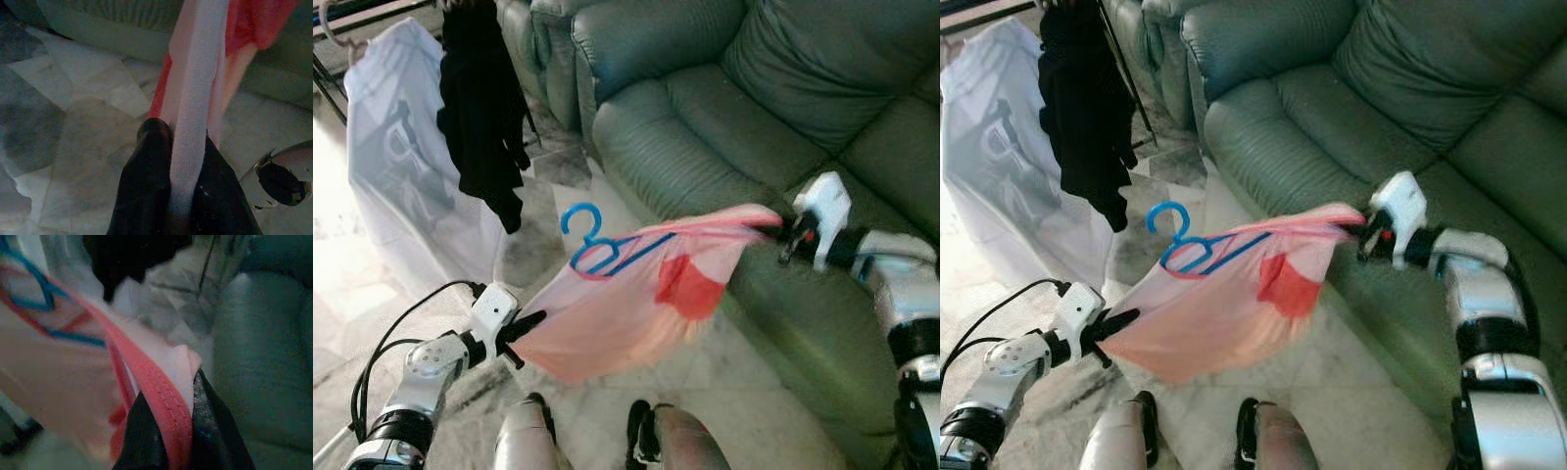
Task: Hang hanger
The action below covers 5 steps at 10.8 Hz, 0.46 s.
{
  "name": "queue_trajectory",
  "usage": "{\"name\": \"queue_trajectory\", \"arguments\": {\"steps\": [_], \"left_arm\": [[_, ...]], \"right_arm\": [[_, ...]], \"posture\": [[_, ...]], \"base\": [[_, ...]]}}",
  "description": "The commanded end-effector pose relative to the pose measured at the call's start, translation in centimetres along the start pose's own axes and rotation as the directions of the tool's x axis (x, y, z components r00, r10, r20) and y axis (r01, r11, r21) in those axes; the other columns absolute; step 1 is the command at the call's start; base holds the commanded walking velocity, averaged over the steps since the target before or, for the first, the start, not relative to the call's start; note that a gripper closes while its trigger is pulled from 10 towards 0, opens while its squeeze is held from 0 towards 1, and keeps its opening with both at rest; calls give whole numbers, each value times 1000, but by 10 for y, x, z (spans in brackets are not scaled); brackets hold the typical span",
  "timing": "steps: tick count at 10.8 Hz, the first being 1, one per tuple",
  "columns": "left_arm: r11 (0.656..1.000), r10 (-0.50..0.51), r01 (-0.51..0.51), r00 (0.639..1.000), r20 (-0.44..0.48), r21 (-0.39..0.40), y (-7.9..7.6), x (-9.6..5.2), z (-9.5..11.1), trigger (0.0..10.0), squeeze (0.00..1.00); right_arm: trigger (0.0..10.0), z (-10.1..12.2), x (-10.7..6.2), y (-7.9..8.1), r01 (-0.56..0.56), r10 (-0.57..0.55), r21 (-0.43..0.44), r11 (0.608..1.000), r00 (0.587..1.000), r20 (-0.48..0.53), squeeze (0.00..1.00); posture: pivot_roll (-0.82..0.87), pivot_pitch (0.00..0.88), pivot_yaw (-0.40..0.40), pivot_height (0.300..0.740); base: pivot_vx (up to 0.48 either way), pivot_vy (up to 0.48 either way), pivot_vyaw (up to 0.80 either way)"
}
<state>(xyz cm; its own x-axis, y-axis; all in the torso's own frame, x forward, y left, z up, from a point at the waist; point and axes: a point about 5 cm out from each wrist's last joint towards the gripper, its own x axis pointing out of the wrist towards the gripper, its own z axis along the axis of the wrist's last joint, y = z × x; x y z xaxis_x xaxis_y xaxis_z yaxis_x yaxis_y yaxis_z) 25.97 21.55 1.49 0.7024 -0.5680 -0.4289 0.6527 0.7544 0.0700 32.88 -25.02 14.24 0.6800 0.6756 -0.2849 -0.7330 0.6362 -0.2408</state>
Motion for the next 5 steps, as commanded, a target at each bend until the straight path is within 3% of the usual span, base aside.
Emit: {"name": "queue_trajectory", "arguments": {"steps": [1, 2, 3, 4, 5], "left_arm": [[1000, -17, 18, 999, 39, -22, -1, -3, 0, 0, 0], [997, -74, 73, 995, 60, 12, -4, -6, 5, 0, 0], [974, -226, 224, 973, 53, 48, -12, -18, 7, 0, 0], [960, -279, 277, 959, 47, 50, -16, -23, 8, 0, 0], [936, -352, 351, 936, 19, 31, -18, -33, 9, 0, 0]], "right_arm": [[0, -12, -9, -10, 131, -135, -48, 990, 988, -80, 0], [0, -21, -11, -17, 286, -287, -28, 958, 952, -109, 0], [0, -41, -18, -15, 411, -434, -149, 899, 878, -200, 0], [0, -50, -22, -15, 461, -484, -150, 875, 844, -230, 0], [0, -61, -28, -16, 546, -565, -146, 825, 782, -264, 0]], "posture": [[-52, 229, -95, 740], [-45, 230, -101, 740], [-36, 231, -104, 740], [-30, 231, -103, 740], [-24, 230, -104, 740]], "base": [[0, 0, 0], [0, 0, 0], [0, 0, 0], [0, 0, 0], [0, 0, 0]]}}
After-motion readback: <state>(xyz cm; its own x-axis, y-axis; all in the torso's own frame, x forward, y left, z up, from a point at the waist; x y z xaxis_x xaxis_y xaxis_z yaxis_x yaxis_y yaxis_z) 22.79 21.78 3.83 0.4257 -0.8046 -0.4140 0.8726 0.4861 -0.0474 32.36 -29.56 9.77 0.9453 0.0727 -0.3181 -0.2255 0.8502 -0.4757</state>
